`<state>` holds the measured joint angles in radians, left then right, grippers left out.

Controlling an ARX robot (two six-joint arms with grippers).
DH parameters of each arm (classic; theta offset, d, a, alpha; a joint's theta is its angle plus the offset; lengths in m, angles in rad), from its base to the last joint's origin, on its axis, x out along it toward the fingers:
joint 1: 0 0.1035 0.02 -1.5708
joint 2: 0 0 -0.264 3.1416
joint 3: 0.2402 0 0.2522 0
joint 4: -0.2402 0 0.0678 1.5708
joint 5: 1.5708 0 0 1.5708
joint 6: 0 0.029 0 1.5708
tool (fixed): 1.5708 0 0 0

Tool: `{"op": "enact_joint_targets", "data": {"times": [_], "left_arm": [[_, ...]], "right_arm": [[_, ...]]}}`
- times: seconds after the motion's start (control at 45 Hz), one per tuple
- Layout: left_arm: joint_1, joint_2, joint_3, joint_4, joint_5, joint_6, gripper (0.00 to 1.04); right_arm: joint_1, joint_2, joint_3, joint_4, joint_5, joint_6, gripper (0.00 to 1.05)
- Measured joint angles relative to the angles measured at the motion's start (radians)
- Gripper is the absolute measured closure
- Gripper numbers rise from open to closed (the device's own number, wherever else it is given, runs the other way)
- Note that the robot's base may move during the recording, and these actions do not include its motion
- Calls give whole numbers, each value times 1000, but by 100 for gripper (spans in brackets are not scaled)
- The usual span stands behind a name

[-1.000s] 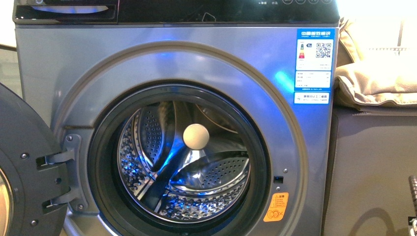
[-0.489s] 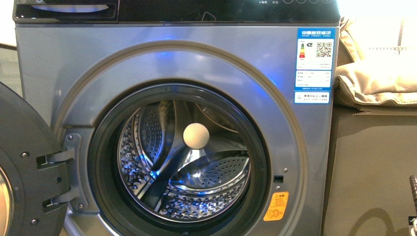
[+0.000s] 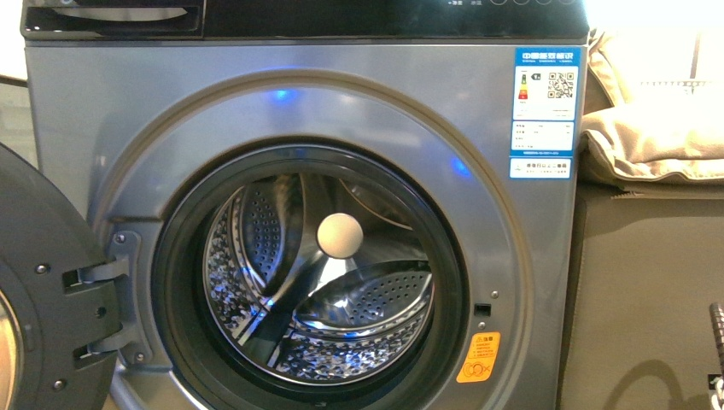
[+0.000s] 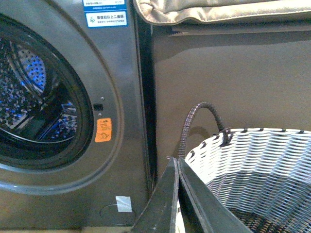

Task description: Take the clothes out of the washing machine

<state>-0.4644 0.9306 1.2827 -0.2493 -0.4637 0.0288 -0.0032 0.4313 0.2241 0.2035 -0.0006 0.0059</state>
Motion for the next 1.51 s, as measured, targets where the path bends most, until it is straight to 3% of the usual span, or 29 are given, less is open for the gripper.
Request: {"op": "enact_joint_targets", "data": {"times": [0.244, 0.511, 0.8, 0.889, 0.956, 1.089, 1.511], "left_arm": [[140, -259, -507, 197, 153, -22, 102], [269, -409, -840, 315, 265, -28, 101], [350, -534, -1011, 375, 348, -30, 101], [426, -562, -1056, 380, 453, -30, 101], [450, -583, -1078, 386, 460, -30, 101], [462, -620, -1119, 391, 459, -30, 101], [462, -719, -1204, 385, 464, -30, 101]], "right_arm": [[1, -72, -80, 5, 0, -3, 102], [1, -147, -138, -7, 0, -3, 102], [1, -212, -171, -37, 0, -3, 102], [1, -230, -179, -47, 0, -3, 102], [1, -243, -184, -56, 0, -3, 102], [1, -401, -219, -200, -3, -4, 102], [2, -426, -219, -204, 0, -3, 102]]}}
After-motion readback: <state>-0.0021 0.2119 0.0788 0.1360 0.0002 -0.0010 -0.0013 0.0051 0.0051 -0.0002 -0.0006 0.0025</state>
